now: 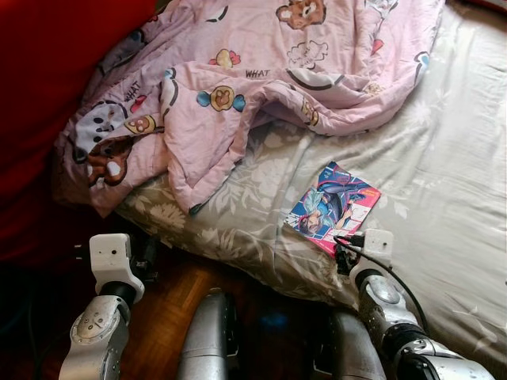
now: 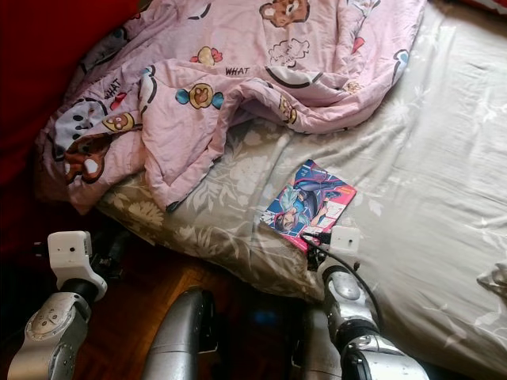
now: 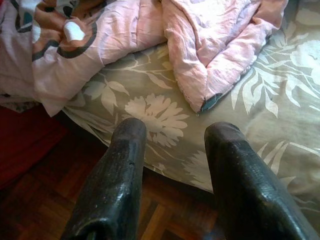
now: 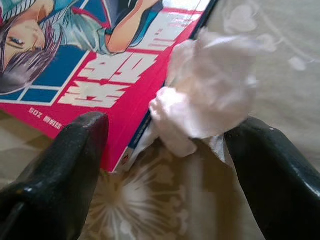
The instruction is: Clean up the room
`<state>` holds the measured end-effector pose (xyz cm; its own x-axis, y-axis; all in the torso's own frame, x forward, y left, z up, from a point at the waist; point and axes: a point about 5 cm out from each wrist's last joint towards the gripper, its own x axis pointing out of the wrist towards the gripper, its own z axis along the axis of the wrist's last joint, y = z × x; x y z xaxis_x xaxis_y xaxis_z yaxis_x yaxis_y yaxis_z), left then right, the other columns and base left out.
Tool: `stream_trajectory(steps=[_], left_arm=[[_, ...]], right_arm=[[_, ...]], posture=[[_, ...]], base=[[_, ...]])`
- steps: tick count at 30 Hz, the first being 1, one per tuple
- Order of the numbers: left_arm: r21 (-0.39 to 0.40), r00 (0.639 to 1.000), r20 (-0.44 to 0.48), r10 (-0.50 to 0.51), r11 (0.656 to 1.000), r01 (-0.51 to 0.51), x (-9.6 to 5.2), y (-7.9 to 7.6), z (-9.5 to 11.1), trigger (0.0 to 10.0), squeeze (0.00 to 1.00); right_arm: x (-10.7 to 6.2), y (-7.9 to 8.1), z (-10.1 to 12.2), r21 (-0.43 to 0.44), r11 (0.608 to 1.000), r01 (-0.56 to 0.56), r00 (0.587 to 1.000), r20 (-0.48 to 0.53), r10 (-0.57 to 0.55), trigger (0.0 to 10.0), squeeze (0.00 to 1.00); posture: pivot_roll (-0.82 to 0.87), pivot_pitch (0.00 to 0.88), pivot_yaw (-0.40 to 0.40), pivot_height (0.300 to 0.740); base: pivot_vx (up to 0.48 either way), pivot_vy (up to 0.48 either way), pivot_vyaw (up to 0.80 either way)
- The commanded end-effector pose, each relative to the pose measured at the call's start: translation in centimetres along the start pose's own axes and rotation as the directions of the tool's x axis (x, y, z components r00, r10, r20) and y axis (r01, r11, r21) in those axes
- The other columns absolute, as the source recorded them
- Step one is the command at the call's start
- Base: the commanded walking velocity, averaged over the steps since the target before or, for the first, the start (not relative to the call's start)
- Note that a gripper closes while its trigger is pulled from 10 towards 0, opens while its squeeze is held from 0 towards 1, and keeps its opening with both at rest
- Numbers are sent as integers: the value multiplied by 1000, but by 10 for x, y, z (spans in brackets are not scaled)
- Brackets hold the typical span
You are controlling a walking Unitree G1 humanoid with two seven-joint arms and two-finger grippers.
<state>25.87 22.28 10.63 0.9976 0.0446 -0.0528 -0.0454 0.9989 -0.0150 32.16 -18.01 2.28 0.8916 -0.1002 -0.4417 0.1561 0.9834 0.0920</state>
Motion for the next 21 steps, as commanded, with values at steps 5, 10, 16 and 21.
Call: stream_trajectory(steps=[5,10,16,21], left_arm=[[-16,999,-28,27,999,-28,-8,8,-3,10000,0],[3,999,-32,21,1000,-21,-10,9,-2,10000,0],[7,999,-35,19,1000,-19,-10,9,-3,10000,0],[8,999,-38,15,1000,-15,-11,8,-3,10000,0]], right_arm=[[-4,1,-18,-3,1000,8,997,-74,-8,0,0],[-2,-3,-9,35,999,35,999,-20,-35,0,0],[-1,-8,2,59,996,64,997,40,-67,0,0],[-1,-9,0,57,995,78,996,31,-80,0,0]], posture=[[202,368,91,626],[205,366,93,626],[208,363,95,626],[208,362,99,626]], base=[[0,0,0],[0,0,0],[0,0,0],[0,0,0]])
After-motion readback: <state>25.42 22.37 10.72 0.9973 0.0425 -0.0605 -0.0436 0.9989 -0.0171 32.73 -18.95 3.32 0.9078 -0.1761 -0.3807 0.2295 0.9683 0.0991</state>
